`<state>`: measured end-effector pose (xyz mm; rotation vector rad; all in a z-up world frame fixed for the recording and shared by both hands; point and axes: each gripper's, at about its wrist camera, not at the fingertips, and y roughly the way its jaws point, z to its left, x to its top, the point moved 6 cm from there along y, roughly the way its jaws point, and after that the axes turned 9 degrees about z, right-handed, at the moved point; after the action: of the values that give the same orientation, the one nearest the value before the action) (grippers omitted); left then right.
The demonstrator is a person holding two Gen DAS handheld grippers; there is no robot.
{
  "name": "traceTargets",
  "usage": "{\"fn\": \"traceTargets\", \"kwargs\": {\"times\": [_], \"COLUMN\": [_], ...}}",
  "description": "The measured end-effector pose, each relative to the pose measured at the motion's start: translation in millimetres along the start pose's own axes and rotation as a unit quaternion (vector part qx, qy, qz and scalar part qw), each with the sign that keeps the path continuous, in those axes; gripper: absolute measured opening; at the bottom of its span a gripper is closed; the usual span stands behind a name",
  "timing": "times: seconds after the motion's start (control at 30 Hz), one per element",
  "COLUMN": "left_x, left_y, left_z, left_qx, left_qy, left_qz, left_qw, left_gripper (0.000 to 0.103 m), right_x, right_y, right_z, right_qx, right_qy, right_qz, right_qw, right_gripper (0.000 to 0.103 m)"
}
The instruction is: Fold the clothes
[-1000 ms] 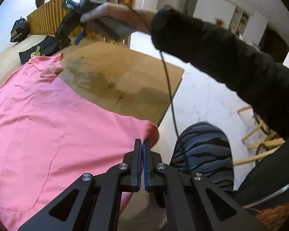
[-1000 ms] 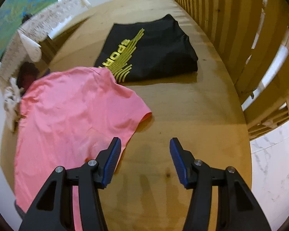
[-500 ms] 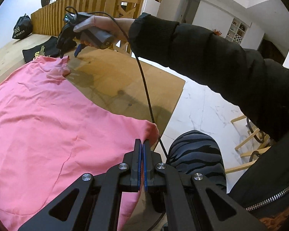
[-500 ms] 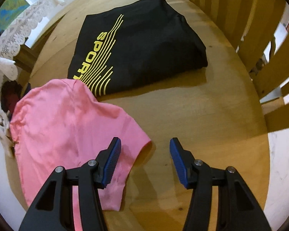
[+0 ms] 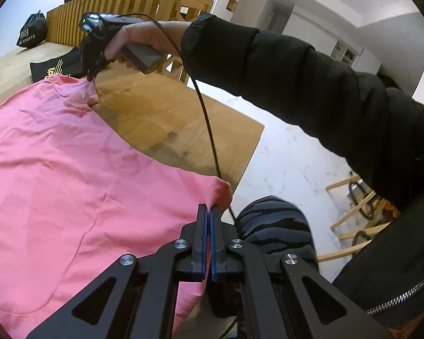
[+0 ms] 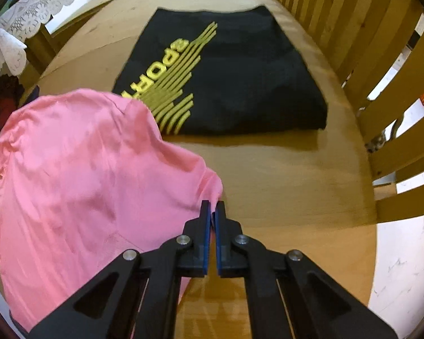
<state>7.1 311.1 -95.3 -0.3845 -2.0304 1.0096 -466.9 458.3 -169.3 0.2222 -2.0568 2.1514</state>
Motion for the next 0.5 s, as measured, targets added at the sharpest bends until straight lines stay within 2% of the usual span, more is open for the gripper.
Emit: {"fn": "traceTargets", "kwargs": {"times": [0.23, 0.37, 0.5], "left_x": [-16.9, -33.0, -54.3], "left_y": [-22.6, -46.2, -63.8], "left_z": [14.5, 29.4, 44.4], "left_qx": [-0.031, -0.040, -0.041], "left_qy": [-0.041, -0.078, -0.112], "left_qz": [-0.039, -0.075, -0.097], "left_qw": [0.9979, 0.9933, 0.9881], "left_gripper": [0.001, 0.001, 0.001], "right_x": [22.6, 31.9, 38.0], "right_y": [-50.0, -66.2, -66.8], "right_z": [29.4, 78.9, 148.2], "right_qx": [0.001, 0.002, 0.006], "right_qy": [-0.009, -0.033, -0.073], "right_qz": [-0.041, -0.044, -0.037], "right_qw": [0.999, 0.998, 0.997], "right_gripper": [0.003, 0.003, 0.003]}}
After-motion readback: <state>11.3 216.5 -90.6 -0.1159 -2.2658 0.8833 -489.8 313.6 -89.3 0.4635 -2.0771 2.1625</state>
